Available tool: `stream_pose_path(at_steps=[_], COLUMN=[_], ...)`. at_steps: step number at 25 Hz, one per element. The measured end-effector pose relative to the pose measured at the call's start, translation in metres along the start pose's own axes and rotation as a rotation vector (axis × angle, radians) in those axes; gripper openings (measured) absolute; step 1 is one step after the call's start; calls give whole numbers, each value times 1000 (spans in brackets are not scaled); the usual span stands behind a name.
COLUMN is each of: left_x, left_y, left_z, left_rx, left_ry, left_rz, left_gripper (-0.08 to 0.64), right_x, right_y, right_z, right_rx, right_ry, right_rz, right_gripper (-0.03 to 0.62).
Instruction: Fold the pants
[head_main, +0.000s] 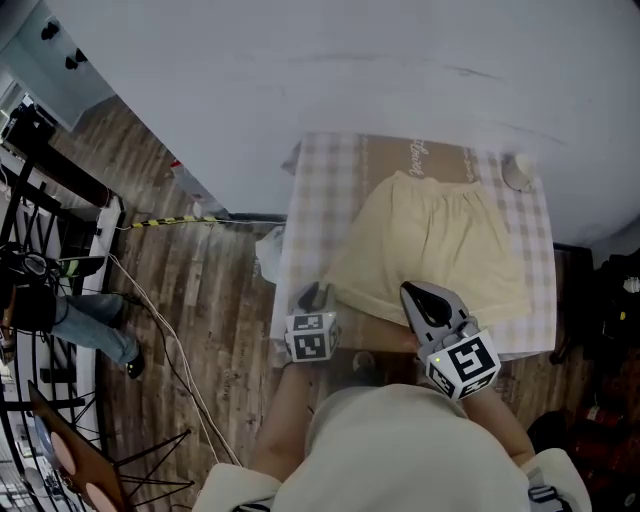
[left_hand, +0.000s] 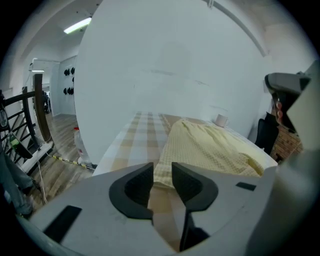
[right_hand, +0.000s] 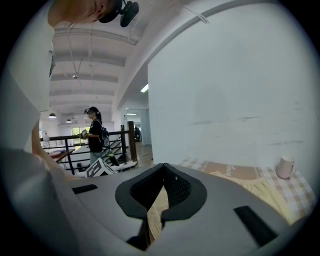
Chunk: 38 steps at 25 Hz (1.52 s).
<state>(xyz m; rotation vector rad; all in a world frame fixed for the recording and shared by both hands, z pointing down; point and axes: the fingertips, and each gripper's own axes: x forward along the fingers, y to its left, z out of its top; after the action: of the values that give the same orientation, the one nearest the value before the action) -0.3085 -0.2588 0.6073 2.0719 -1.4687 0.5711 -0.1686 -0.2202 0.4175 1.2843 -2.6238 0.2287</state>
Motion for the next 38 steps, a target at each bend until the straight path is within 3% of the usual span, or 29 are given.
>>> stream_pose_path(at_steps=[1, 11, 20, 29, 38], left_x=[2, 16, 18, 16, -15], left_y=[2, 18, 13, 10, -7], left_z=[-2, -21, -23, -24, 2], left_rx=[9, 34, 55, 33, -22], left_ry=[11, 138, 168, 154, 50], left_rz=[1, 52, 85, 79, 60], left_gripper=[114, 84, 55, 18, 14], right_x=[2, 11, 18, 10, -5], right_y=[1, 9, 12, 5, -13], right_z=[-1, -10, -9, -9, -4], right_rx=[4, 22, 19, 42, 46], right_ry=[4, 36, 33, 22, 2], right_rz=[0, 11, 19, -21, -38], right_gripper=[0, 0, 0, 0, 0])
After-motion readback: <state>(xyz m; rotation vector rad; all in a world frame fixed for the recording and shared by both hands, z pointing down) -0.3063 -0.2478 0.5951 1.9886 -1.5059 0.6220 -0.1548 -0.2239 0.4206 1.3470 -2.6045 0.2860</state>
